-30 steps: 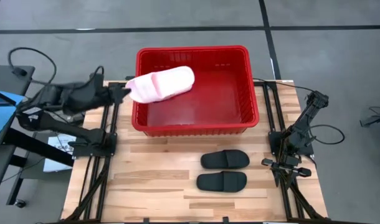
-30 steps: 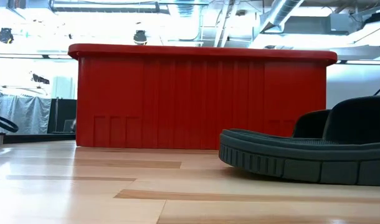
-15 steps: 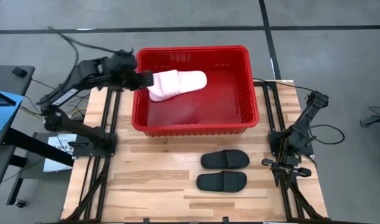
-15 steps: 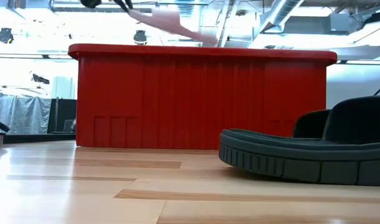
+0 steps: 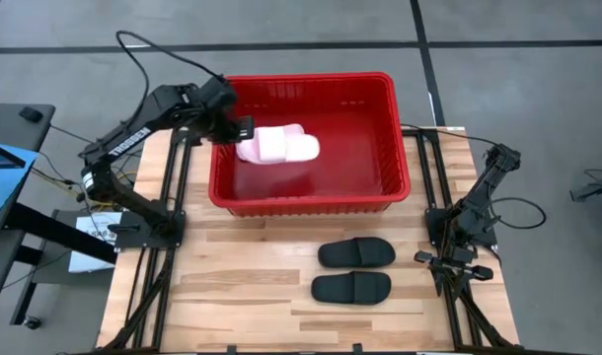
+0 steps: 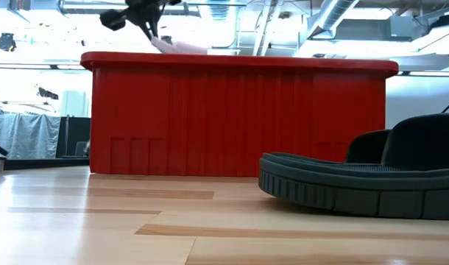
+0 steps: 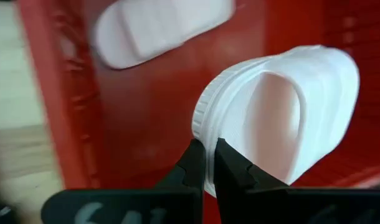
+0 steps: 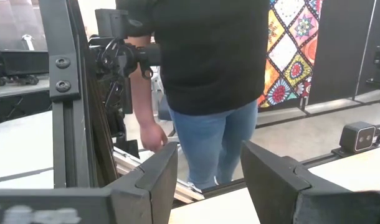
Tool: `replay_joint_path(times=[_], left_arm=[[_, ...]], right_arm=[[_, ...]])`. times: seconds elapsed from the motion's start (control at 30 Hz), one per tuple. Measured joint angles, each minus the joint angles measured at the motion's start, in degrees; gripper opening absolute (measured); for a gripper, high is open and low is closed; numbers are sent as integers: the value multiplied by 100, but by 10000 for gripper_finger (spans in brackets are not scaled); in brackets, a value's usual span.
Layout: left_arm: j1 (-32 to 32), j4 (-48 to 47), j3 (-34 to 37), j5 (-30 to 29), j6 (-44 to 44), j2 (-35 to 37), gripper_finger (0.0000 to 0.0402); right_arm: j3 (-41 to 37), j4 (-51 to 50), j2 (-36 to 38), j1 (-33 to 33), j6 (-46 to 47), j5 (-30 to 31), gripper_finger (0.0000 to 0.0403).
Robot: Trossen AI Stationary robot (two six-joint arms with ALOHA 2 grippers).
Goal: Pick and place slides into bin
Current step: Put the pink slide into the red bin
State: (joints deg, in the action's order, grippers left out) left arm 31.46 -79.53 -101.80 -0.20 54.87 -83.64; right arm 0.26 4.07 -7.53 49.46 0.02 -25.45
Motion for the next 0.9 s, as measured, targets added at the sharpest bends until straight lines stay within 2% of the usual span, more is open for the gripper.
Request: replay_joint_path(times=[0.2, 0.37, 0.63, 0.9], left_arm=[[230, -238, 17, 85, -70, 0, 0], [235, -172, 451, 308, -70, 4, 0], [237, 671, 1224, 761, -34, 8, 0], [230, 1075, 1856, 987, 88, -1, 0]], right_arm=[[0, -1, 0, 0, 1, 0, 166], [1, -2, 0, -1, -1, 0, 166], [1, -2, 0, -1, 1, 0, 166], [1, 0, 0, 0, -1, 0, 166]])
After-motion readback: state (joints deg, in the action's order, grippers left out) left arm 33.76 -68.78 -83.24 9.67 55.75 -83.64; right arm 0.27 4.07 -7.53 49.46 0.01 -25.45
